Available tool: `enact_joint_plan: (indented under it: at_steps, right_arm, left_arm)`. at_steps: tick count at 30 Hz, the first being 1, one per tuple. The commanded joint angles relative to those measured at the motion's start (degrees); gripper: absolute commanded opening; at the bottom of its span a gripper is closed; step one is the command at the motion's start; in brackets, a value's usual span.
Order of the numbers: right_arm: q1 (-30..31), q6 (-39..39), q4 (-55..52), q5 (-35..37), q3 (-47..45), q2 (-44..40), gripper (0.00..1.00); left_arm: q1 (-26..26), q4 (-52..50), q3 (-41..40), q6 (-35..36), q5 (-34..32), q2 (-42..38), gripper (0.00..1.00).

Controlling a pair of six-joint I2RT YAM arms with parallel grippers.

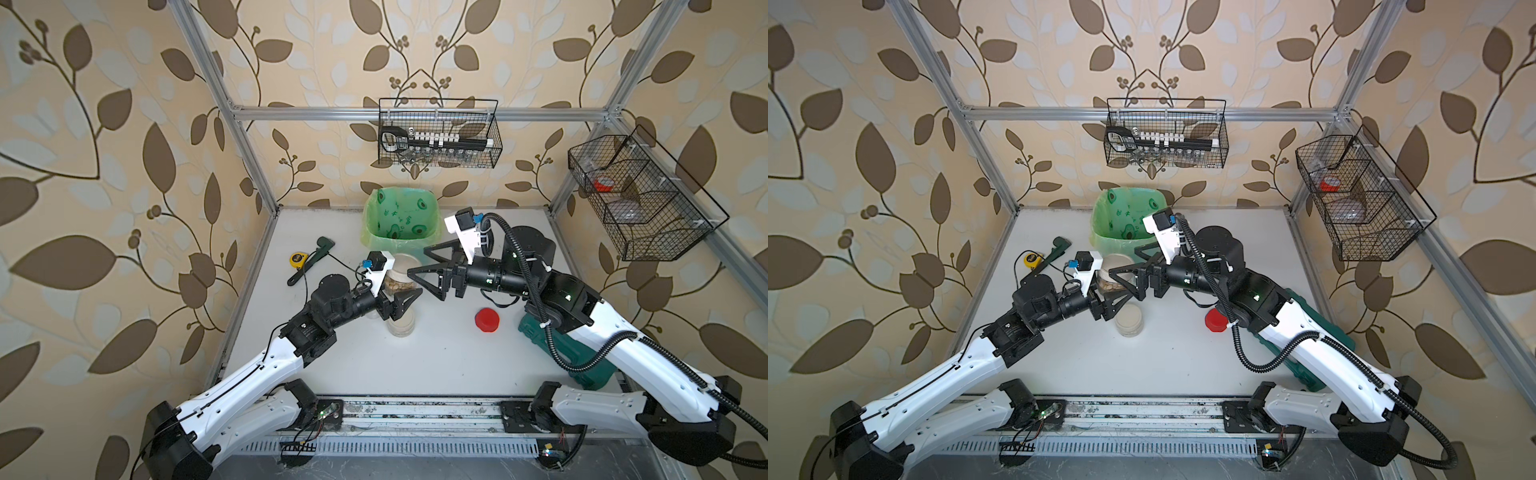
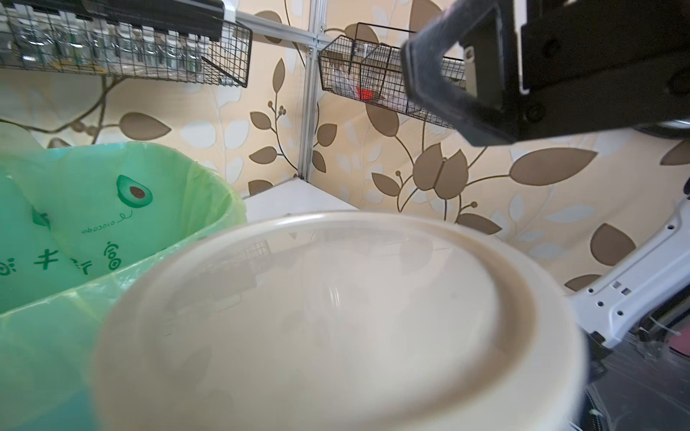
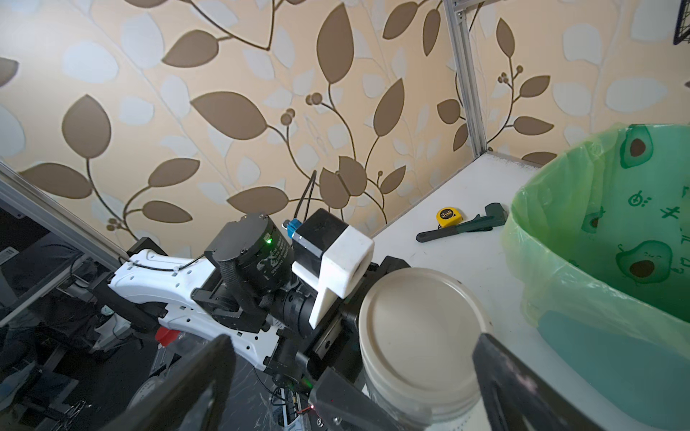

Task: Empty moldy peanuts from jars
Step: Unscrew the lid from the jar.

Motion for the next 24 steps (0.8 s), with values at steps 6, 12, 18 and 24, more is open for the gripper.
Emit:
enact_joint_plan:
  at_steps: [6, 12, 18, 24]
  right_arm:
    - [4.95, -3.71, -1.78, 15.12, 2.58, 2.76, 1.00]
    - [5.56, -2.97, -0.31, 14.36, 2.01, 2.81, 1.00]
    - [5.60, -2.14, -0.41, 13.87, 1.16, 1.41, 1.00]
    - [5.60, -0.95, -0.71, 11.72, 1.01, 1.39, 1.00]
  left_arm:
    - [-0.38, 6.79, 0.20, 1.75, -3.71, -3.72, 0.27]
    - [-0.37, 6.30, -0.24, 1.68, -3.61, -4.02, 0.27]
    - [-0.42, 5.27, 0.08, 1.72, -3.62, -4.73, 0.27]
    - [-0.38, 4.37, 0.85, 1.72, -3.21, -5.01, 0.26]
